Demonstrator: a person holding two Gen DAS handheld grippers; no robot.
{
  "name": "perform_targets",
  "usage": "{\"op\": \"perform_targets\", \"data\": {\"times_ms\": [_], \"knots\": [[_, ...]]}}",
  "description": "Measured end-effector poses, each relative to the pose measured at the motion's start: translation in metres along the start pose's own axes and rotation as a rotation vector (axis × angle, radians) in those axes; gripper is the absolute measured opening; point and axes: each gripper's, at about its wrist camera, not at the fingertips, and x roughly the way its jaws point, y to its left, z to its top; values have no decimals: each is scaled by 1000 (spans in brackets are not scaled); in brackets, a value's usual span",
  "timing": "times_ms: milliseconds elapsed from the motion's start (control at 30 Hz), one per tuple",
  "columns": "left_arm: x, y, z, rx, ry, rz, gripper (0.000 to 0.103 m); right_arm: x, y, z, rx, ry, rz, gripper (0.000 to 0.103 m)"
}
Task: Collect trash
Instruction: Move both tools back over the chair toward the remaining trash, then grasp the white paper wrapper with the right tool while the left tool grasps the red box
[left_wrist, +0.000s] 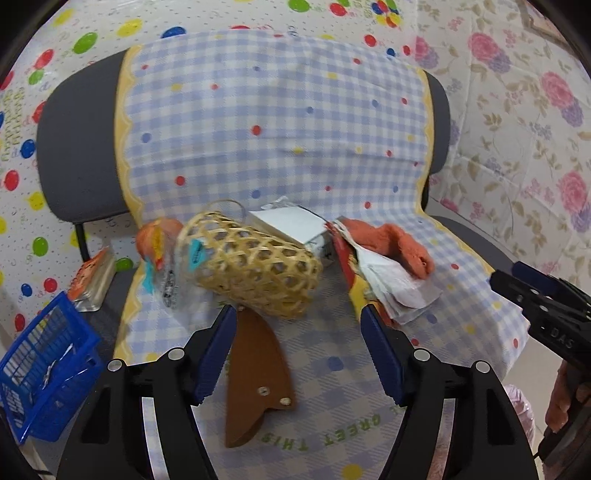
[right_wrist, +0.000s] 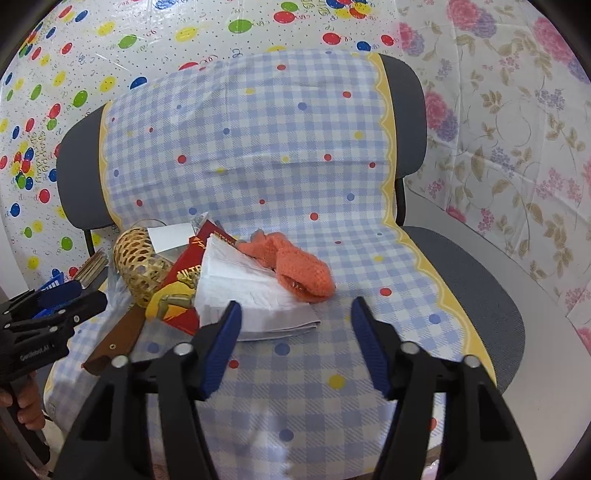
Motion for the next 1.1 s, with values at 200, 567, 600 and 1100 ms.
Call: {"op": "perform_targets", "data": {"times_ms": [200, 567, 600, 1100], "knots": [[19, -22, 3, 19, 23, -57, 66, -3, -16, -5, 21, -9, -33, 45], [71, -37, 7, -58, 133, -165, 32, -10, -34, -18, 48, 20, -30, 30], [74, -36, 7, -74, 143, -178, 21, -11, -34, -18, 48, 19, -27, 30], [-7, -25, 20, 62, -80, -51, 1, 2, 15, -21, -81, 54, 78, 57]]}}
